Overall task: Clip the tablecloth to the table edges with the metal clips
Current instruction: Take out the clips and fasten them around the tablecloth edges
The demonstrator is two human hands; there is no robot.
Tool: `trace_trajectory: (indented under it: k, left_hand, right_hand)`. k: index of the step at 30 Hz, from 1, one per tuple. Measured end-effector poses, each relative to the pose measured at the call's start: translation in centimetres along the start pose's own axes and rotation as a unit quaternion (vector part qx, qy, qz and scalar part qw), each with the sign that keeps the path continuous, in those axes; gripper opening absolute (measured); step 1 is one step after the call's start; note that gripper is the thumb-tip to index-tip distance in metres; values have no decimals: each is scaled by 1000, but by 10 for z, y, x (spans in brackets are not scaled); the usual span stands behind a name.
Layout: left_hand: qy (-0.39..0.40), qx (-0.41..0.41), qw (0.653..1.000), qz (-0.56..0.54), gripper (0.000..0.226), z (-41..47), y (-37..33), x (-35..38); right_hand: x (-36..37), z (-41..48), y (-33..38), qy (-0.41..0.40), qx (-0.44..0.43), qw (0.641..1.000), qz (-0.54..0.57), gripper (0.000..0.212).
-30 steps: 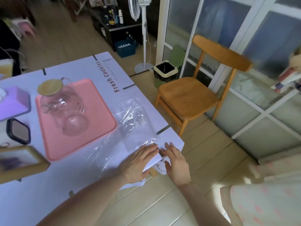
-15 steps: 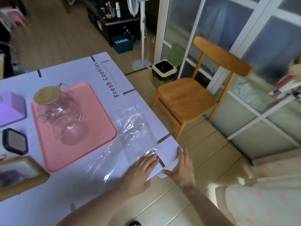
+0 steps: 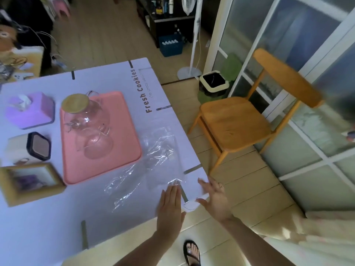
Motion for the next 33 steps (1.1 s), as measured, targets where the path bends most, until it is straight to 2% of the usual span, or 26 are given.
trace_trajectory:
  k: [3, 6, 9, 23, 30, 33]
  left_hand:
    - [-41, -31, 999, -20, 91, 2, -5, -5]
    - [-77, -37, 995, -53, 87, 2, -3, -6]
    - [-108, -37, 992, -45, 80, 5, -1, -7]
    - [-109, -38, 993, 25, 82, 8, -9, -14]
    - [-107, -26, 993, 51, 94, 9, -12, -19]
    - [-99, -37, 993, 51, 88, 10, -13, -18]
  right_hand:
    - [-11, 6, -3, 2, -42, 998, -43, 61]
    - [-8, 8, 3, 11, -124, 988, -87, 58]
    - [0, 9, 9, 31, -174, 981, -79, 76]
    - [-3, 11, 7, 10, -186, 980, -70, 74]
    - [-1, 11, 7, 10, -181, 982, -62, 74]
    - [-1, 10, 8, 12, -181, 981, -65, 75]
Point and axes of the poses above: each hand's wrist, its own z-axis towards the middle knuckle, its own x-axis out of the palm, y = z × x, the point moved 8 cm from there along z, towards the middle knuckle, and after that the axes turned 12 degrees about y, right-handed, at the moved point
